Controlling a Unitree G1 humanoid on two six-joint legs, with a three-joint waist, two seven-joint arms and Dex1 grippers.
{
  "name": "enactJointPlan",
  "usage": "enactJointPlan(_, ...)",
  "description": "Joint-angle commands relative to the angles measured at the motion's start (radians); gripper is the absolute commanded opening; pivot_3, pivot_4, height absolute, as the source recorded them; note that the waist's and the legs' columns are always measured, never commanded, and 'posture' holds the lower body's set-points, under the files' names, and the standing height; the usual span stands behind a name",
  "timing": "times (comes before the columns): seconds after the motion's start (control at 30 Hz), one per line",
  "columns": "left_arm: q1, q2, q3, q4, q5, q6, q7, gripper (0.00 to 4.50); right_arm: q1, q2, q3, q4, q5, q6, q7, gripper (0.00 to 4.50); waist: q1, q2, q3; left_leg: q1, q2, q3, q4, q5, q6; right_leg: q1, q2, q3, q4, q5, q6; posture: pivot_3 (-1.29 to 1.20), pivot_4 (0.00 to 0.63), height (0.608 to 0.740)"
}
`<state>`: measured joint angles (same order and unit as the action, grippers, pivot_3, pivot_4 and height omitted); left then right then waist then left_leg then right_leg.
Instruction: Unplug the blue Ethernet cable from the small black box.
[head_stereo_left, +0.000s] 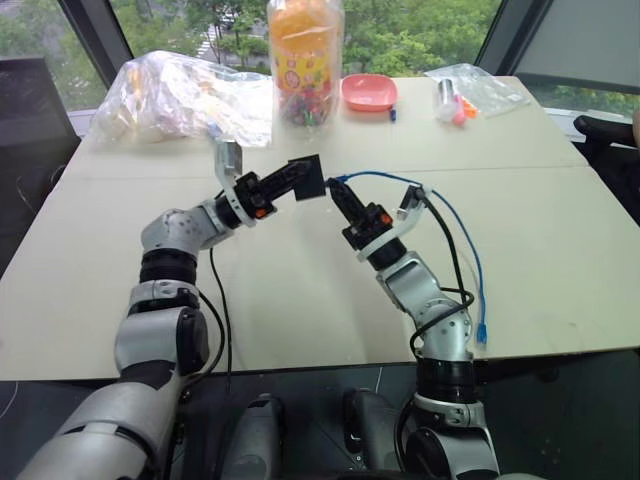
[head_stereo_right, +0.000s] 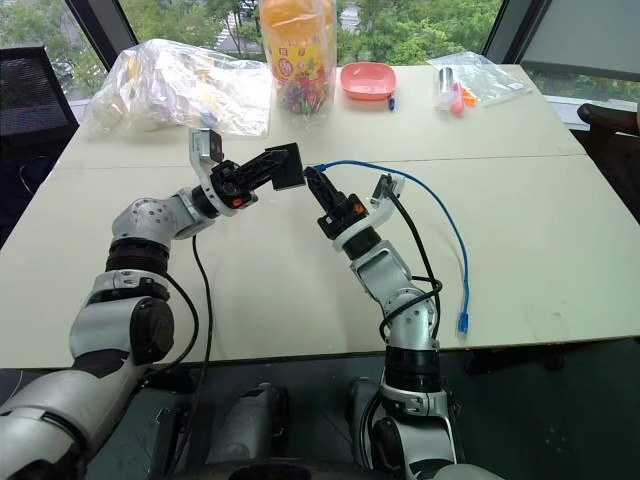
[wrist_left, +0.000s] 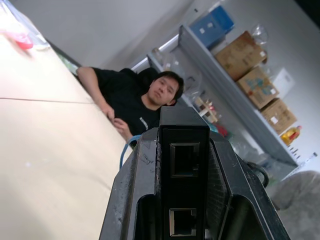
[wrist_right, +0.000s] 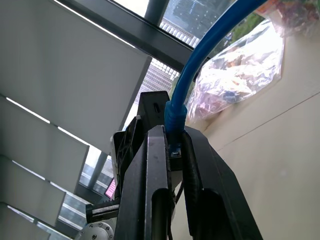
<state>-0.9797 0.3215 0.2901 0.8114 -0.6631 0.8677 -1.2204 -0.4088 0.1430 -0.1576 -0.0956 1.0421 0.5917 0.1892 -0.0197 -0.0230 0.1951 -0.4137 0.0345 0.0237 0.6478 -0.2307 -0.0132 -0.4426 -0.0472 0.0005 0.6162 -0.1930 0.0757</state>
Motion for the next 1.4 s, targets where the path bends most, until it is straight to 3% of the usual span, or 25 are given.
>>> enactJointPlan(0.03,0.003,0.093,0.023,0.004,0.000,-0.013,-0.059,0.53,-0.005,-0.041,-0.169,-0.036,-0.011,-0.156,-0.061,0.05,0.002,0.000,0.000,0.000,0.000,0.000,0.000,0.000,0.000,0.000,0.000,0.000,0.000,0.000,0.000,0.00,0.150,0.740)
enactJointPlan(0.33,-0.012,0.003,0.016,-0.013,-0.027,-0.041,-0.013,0.53,0.040,-0.092,0.023,-0.075,-0.145,-0.101,0.054,0.05,0.004,0.000,0.000,-0.001,0.000,0.000,0.000,0.000,0.000,0.000,0.000,0.000,-0.001,0.000,0.000,0.00,0.150,0.740)
enactJointPlan(0.37,-0.013,-0.011,0.018,-0.017,-0.033,-0.038,-0.008,0.53,0.047,-0.089,0.030,-0.082,-0.131,-0.095,0.070,0.85,0.003,0.000,0.000,-0.001,0.000,0.000,0.000,0.000,0.000,0.000,0.000,0.000,-0.002,0.000,0.000,0.00,0.150,0.740)
enactJointPlan(0.53,-0.016,-0.037,0.037,-0.013,-0.051,-0.020,-0.002,0.53,0.060,-0.091,0.043,-0.097,-0.123,-0.079,0.082,3.12,-0.001,0.000,0.000,-0.001,0.000,0.000,0.000,0.000,0.000,0.000,0.000,0.000,-0.002,0.000,0.000,0.00,0.150,0.740)
enactJointPlan(1.4,0.010,-0.091,0.021,-0.025,-0.043,0.008,0.015,0.53,0.070,-0.061,0.059,-0.100,-0.073,-0.057,0.105,3.12,0.001,0.000,0.000,-0.001,0.000,0.000,0.000,0.000,0.000,0.000,0.000,0.000,-0.001,0.000,0.000,0.00,0.150,0.740)
